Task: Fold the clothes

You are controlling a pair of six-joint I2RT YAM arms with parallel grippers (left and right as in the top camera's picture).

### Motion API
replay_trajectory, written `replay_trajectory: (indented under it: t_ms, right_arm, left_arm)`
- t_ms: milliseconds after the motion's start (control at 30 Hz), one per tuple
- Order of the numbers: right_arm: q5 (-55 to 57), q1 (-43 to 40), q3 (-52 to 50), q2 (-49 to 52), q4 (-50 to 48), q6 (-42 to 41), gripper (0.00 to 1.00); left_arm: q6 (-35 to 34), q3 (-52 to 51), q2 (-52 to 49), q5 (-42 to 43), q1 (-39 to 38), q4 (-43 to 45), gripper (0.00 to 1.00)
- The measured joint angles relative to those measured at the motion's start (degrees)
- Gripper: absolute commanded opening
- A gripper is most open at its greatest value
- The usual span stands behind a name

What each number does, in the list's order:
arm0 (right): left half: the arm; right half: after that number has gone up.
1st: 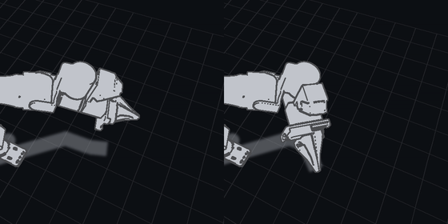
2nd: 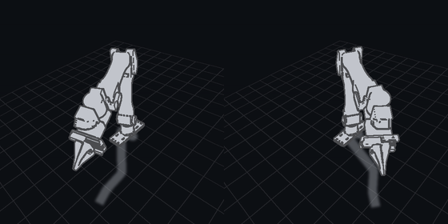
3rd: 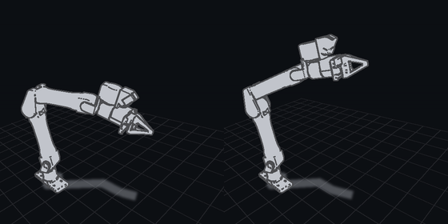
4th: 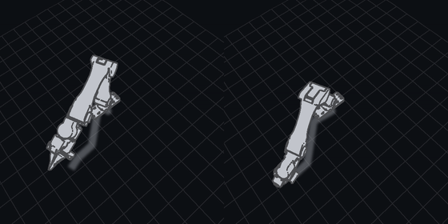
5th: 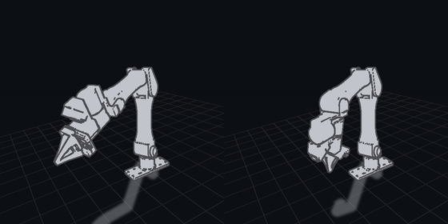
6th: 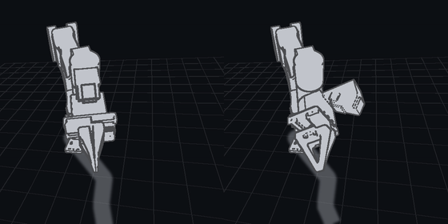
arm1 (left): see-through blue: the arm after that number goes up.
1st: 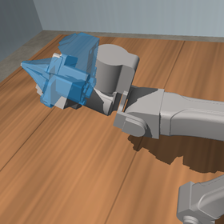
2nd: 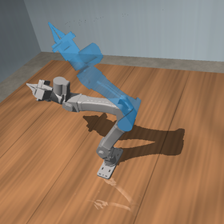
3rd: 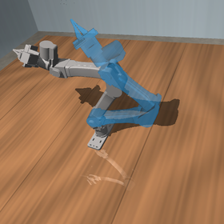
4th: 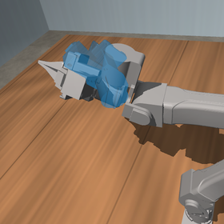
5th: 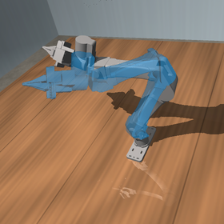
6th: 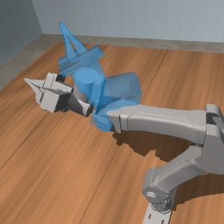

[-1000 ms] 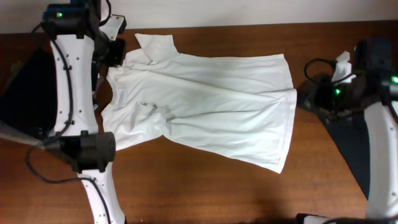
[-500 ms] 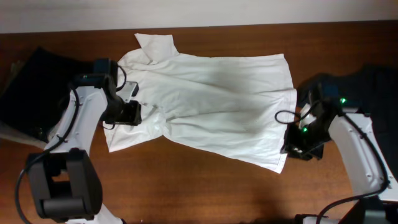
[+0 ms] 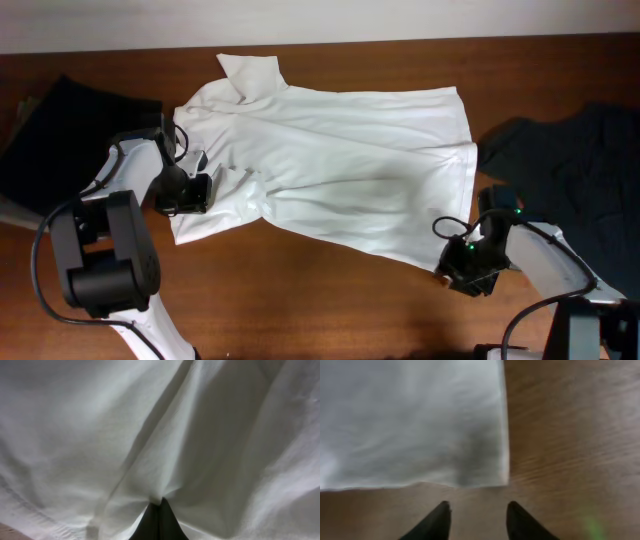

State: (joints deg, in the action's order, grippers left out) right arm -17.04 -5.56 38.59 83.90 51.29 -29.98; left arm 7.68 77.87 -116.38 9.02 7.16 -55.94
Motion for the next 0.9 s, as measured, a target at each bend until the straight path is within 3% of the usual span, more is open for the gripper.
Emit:
replay_trajectory:
  t_ms: [33,67,133,167,267,367,533,767,900]
  right_arm:
    - [1.1,0.0,-0.8,0.0,-1.9,-0.6,0.42]
    - [1.9,0.0,-1.4,0.0,-3.7,-1.3,0.36]
    - [2.3,0.0,-1.7,-0.1,-5.8,-2.2,0.11]
    - [2.5,0.0,-1.7,-0.1,-6.8,-2.2,0.04]
    - [3.8,0.0,-1.7,-0.1,-7.7,-2.8,0.04]
    - [4.8,0.0,1.0,0.0,-0.3,-2.4,0.04]
    - [8.0,0.0,15.6,0.0,11.8,1.9,0.04]
    - [10.2,0.0,19.1,0.2,5.3,3.3,0.04]
    - [10.4,0.0,19.1,3.0,-1.9,3.2,0.04]
  left_arm:
    - [0.0,0.0,0.0,0.0,0.0,-0.1,0.00]
    - [0.0,0.0,0.0,0.0,0.0,-0.2,0.00]
    - [0.0,0.0,0.0,0.1,0.0,-0.6,0.00]
    - [0.0,0.0,0.0,0.2,0.0,-1.3,0.00]
    - [0.1,0.5,0.0,0.3,0.5,-3.6,0.00]
    - [0.1,1.6,0.7,0.2,2.2,-5.4,0.00]
    - [0.1,1.7,6.3,0.2,4.6,-5.7,0.00]
    - [0.1,2.0,7.5,0.7,4.5,-5.5,0.01]
    - [0.2,2.0,7.5,1.3,4.5,-5.3,0.08]
